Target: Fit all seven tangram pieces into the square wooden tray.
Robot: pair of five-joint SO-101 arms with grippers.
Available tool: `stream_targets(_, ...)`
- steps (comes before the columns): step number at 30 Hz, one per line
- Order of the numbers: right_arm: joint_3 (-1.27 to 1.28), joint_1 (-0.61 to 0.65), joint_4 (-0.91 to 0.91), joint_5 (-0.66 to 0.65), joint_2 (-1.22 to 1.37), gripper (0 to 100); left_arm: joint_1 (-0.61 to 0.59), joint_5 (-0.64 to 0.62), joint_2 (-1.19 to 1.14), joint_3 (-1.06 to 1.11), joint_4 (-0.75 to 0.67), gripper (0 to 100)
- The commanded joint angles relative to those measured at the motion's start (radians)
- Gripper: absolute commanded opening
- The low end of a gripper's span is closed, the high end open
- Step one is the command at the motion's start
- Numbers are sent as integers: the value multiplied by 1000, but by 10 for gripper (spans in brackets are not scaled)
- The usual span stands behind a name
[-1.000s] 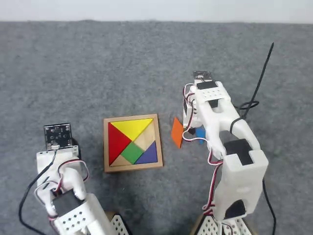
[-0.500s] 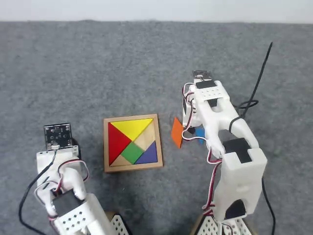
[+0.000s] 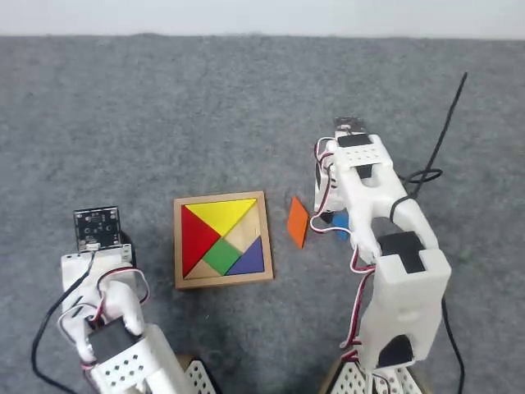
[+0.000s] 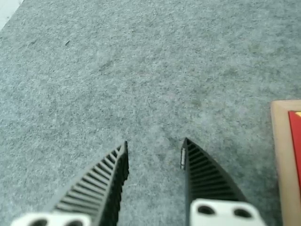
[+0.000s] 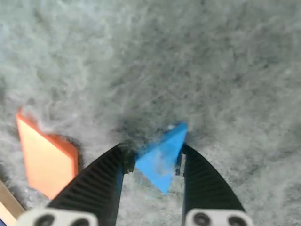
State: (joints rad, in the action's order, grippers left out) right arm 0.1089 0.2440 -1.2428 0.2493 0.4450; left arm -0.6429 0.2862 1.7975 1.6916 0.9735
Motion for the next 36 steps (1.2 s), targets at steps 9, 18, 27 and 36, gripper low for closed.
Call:
stream_targets(9,-46,-5,-30,0,4,91,9,8,23,-12,6,180)
stream_targets(18,69,27,-85,8,-311,91,9,8,23,-12,6,180)
stream_targets(27,-55,341,-16,-69,-303,91,9,9,23,-12,6,180)
stream_targets(36,-606,486,-229,-87,114,95,9,9,23,-12,6,180)
